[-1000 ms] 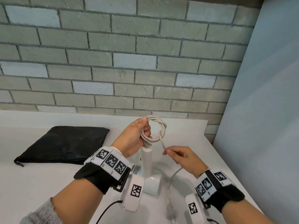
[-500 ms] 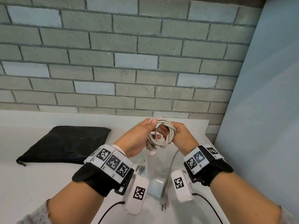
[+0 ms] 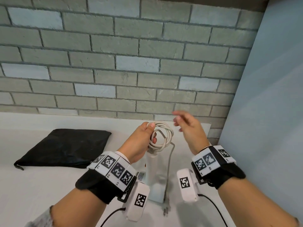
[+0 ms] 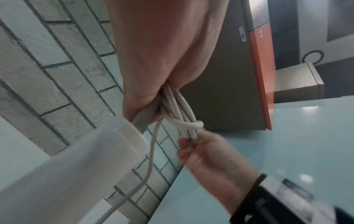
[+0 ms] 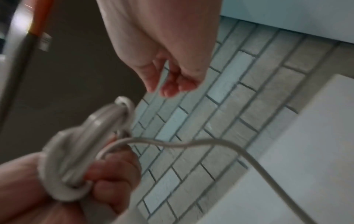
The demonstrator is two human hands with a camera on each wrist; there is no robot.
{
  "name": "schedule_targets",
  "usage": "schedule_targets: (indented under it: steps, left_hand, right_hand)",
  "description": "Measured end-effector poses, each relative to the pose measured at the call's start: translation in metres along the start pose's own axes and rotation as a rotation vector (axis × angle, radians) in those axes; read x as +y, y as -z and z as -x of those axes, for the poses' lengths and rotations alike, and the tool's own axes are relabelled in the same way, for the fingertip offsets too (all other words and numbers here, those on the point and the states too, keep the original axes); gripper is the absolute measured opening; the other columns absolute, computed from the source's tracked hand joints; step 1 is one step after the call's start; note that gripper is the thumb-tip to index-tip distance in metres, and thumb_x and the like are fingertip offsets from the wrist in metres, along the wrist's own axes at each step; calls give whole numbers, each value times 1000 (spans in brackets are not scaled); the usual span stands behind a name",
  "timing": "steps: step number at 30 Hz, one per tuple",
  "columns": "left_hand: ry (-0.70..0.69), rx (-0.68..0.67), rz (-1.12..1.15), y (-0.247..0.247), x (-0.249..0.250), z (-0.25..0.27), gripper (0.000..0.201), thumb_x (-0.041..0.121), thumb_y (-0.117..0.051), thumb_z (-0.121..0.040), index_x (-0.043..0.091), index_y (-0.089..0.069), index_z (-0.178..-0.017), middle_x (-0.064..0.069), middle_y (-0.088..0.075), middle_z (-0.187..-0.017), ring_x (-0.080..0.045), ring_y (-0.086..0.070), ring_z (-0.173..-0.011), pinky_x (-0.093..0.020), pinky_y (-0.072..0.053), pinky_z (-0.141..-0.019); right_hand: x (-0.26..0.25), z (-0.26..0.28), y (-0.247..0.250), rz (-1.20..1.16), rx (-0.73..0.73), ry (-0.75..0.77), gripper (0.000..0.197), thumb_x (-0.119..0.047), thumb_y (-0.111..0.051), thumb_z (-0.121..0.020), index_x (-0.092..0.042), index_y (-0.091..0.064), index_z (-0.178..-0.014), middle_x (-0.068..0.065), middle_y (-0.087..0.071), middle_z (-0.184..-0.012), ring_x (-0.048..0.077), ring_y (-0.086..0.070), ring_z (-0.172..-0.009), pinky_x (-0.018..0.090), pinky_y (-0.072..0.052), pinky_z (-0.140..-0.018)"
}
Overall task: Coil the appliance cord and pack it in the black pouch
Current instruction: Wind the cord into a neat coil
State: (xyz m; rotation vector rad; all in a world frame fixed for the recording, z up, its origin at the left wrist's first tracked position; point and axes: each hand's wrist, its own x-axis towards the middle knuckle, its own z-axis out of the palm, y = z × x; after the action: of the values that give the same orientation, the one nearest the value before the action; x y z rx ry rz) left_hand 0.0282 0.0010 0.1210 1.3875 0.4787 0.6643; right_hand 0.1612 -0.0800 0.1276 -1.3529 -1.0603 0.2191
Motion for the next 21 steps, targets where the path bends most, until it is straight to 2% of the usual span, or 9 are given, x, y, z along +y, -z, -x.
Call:
schedule_targets:
  steps: [1, 3, 5, 6, 9, 12, 16, 19, 21]
  left_hand:
    - [-15, 4, -20, 0, -1, 0, 23, 25, -34, -98, 17, -49, -83, 1, -44, -69, -7, -43, -53, -17, -40, -52]
    - [-57, -1, -55, -2, -2, -1, 24, 26, -33, -98, 17, -49, -82, 0, -42, -68, -8, -42, -54, -20, -36, -56]
    - [-95, -25, -86, -5, -2, 0, 24, 26, -32, -98, 16, -50, -85, 0, -42, -67, -9, -40, -55, -22, -34, -57]
    - [-109, -36, -100, -6, -2, 1, 26, 27, -31, -98, 14, -50, -87, 0, -41, -67, -9, -40, -55, -23, -33, -57]
    - [-156, -80, -139, -7, -2, 2, 34, 33, -28, -98, 12, -51, -84, 2, -42, -62, -6, -39, -51, -21, -33, -55]
    - [-197, -103, -194, -7, 0, 5, 40, 35, -24, -98, 13, -51, -78, 1, -46, -63, -4, -39, -50, -15, -36, -51]
    - [-241, -81, -255, -7, 0, 9, 41, 37, -22, -98, 10, -48, -82, -3, -46, -69, -4, -40, -52, -13, -37, -51]
    - [-286, -33, -312, -9, 1, 11, 41, 37, -21, -98, 11, -43, -76, 3, -43, -61, 2, -41, -44, -8, -36, -47]
    - [-304, -30, -340, -10, 2, 11, 40, 38, -22, -97, 12, -43, -75, 4, -43, -60, 3, -42, -42, -8, -36, -47]
  right_hand:
    - [-9, 1, 4, 33, 37, 128, 18, -7, -53, -89, -21, -63, -93, 2, -58, -84, 8, -52, -77, 15, -43, -70]
    - [-27, 7, 4, 198, -123, 314, 11, -9, -61, -83, -14, -67, -91, 7, -58, -84, 13, -54, -73, 15, -42, -68]
    - [-33, 11, -3, 526, -339, 338, 12, -9, -66, -79, -9, -70, -90, 7, -55, -82, 18, -52, -67, 13, -38, -63]
    - [-32, 11, -5, 652, -370, 341, 14, -9, -67, -78, -9, -70, -92, 4, -51, -82, 17, -49, -66, 11, -34, -62]
    - [-27, 14, -9, 789, -325, 390, 15, -10, -65, -78, -10, -66, -93, 3, -48, -84, 11, -43, -64, 17, -35, -61]
    - [-26, 17, -14, 928, -308, 539, 6, -9, -62, -75, -6, -63, -80, 9, -57, -77, 25, -55, -69, 32, -43, -56]
    - [-31, 14, -15, 1058, -344, 689, 8, -4, -66, -70, -9, -60, -73, 6, -57, -68, 26, -56, -64, 29, -45, -48]
    - [-26, 15, -16, 1119, -338, 682, 18, -2, -70, -67, -11, -55, -73, 4, -56, -70, 23, -54, -63, 25, -38, -47]
    - [-25, 18, -18, 1101, -344, 613, 15, -3, -62, -76, -12, -49, -75, 2, -50, -72, 21, -48, -67, 25, -33, -53]
